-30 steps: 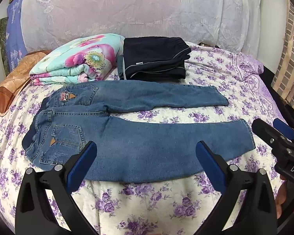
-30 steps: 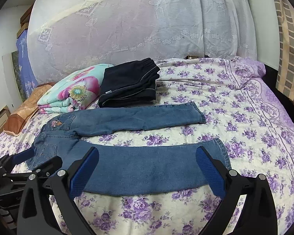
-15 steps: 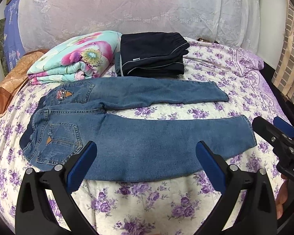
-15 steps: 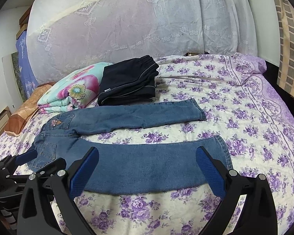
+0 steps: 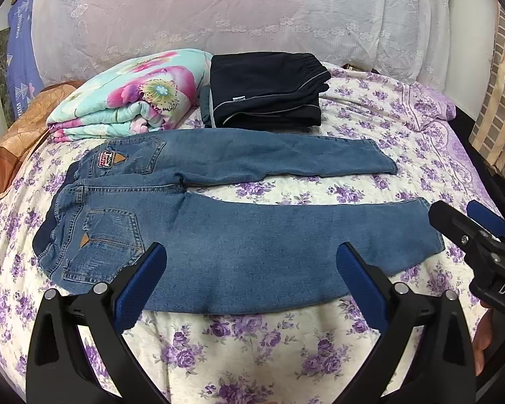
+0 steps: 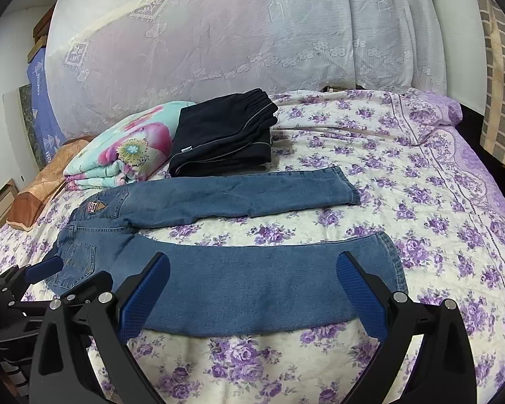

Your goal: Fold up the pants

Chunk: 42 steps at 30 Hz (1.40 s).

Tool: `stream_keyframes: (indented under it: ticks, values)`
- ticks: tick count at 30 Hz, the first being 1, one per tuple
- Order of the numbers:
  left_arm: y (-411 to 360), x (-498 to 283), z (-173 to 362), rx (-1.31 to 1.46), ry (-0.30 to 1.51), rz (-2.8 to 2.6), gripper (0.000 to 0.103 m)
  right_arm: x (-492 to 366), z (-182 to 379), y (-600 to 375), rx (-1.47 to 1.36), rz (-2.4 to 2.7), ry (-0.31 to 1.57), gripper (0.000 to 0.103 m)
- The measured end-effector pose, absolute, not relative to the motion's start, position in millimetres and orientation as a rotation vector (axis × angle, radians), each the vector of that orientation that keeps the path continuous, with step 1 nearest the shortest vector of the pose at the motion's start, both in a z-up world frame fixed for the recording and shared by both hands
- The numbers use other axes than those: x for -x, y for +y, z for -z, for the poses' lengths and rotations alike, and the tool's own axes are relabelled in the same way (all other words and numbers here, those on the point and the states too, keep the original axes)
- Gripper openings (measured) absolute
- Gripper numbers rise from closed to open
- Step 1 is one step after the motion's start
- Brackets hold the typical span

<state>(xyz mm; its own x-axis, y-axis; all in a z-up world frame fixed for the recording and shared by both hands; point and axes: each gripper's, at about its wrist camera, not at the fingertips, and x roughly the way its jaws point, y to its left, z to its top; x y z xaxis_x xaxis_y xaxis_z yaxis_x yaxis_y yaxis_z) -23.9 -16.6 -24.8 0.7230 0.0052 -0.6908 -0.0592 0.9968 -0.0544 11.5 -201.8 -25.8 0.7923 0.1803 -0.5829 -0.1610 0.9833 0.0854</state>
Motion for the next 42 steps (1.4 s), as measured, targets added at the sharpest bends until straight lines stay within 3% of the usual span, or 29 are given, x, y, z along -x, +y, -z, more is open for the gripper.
stream_keyframes:
  ticks: [37, 42]
  values:
    - [-9.1, 24.5, 22.8, 0.081, 0.774, -0.034, 0.098, -10.4, 32.1, -198.7, -0.018, -0.185, 0.645, 0.100]
    - [15.0, 17.0, 37.6, 0.073, 0.799, -0.054, 0.098, -24.1, 45.6, -231.9, 0.000, -0.132, 0.675, 0.100]
